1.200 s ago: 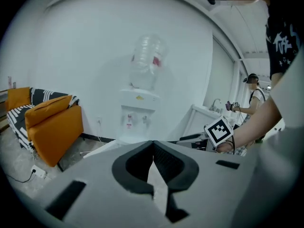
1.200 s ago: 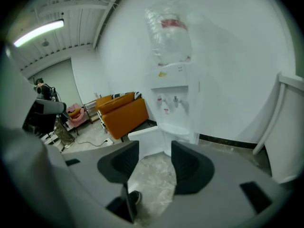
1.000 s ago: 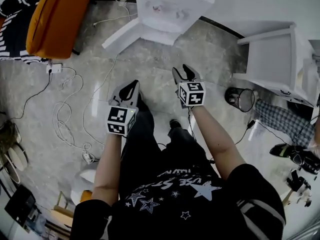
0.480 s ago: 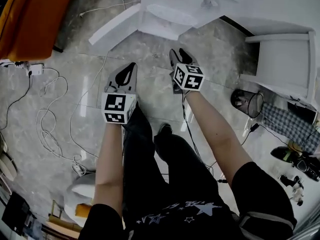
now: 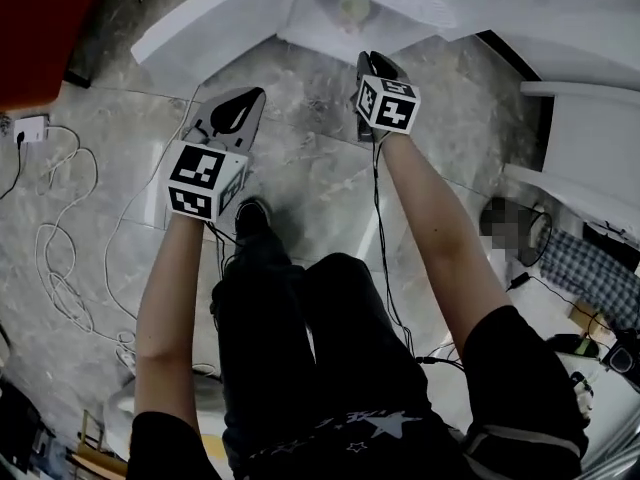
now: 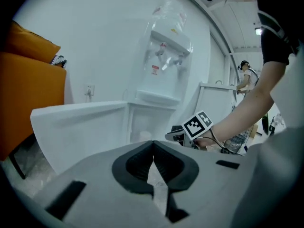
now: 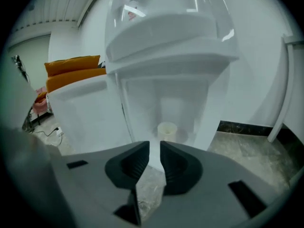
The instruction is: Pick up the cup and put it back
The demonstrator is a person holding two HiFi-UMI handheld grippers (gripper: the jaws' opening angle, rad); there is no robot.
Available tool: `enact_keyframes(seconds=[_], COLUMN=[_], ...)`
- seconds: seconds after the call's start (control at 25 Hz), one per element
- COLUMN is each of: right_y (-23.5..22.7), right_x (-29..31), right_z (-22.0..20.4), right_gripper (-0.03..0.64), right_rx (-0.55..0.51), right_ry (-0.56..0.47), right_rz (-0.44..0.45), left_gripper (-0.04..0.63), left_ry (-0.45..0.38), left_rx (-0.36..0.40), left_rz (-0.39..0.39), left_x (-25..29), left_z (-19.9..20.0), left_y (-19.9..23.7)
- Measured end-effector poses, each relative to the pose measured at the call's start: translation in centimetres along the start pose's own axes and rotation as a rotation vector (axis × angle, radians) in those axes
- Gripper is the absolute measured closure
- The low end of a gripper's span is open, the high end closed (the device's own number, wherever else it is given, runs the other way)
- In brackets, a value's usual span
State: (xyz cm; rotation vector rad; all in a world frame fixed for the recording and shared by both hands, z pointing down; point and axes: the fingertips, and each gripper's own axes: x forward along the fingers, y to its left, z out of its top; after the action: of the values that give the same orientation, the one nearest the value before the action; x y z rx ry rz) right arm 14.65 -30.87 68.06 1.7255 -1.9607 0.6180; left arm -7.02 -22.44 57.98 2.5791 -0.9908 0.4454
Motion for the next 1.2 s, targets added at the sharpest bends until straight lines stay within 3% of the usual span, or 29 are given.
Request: enact_keyframes(seconds=[0.32,0.64,0.8,0.96,1.08,1.2], right_y=[-1.6,-2.8,-3.2,-4.3,-4.8,-5.0], right_x=[9.3,14.0,15.4,16.3,16.6,17.0], right_z=[-3.5,-4.5,-4.6,-4.1,-3.6,-3.8], right_gripper=[0.456,0.442,0.445,0.458,0.493,0.554], right_rx=[0.045,0.044,0.021,0.084,0.1,0.02], right_ry=[-0.05,-0.05,-0.03,-0.038,-0.042,0.003], right_rz=[-0.026,-0.076,-0.091,-0.149,-0.179,-0.183], left_gripper=[0.584,0.584,0.584,0.584,0.584,0.584], left_ry=[-0.044,-0.103,-0.118,-0.131,-0.115,-0.102], left_rx=[0.078,0.052,0.02,-0.003,0.004,0.0], left_rz=[0.033,0.063,0.106,0.106,0.101,0.096], left_x=[3.0,4.1,4.4,4.1,4.0,4.2], left_z=[-7.6,-10.9,-11.4,-11.7,-11.9,-11.9], left_y=[4.4,6.9,8.1,7.8,7.7,7.5])
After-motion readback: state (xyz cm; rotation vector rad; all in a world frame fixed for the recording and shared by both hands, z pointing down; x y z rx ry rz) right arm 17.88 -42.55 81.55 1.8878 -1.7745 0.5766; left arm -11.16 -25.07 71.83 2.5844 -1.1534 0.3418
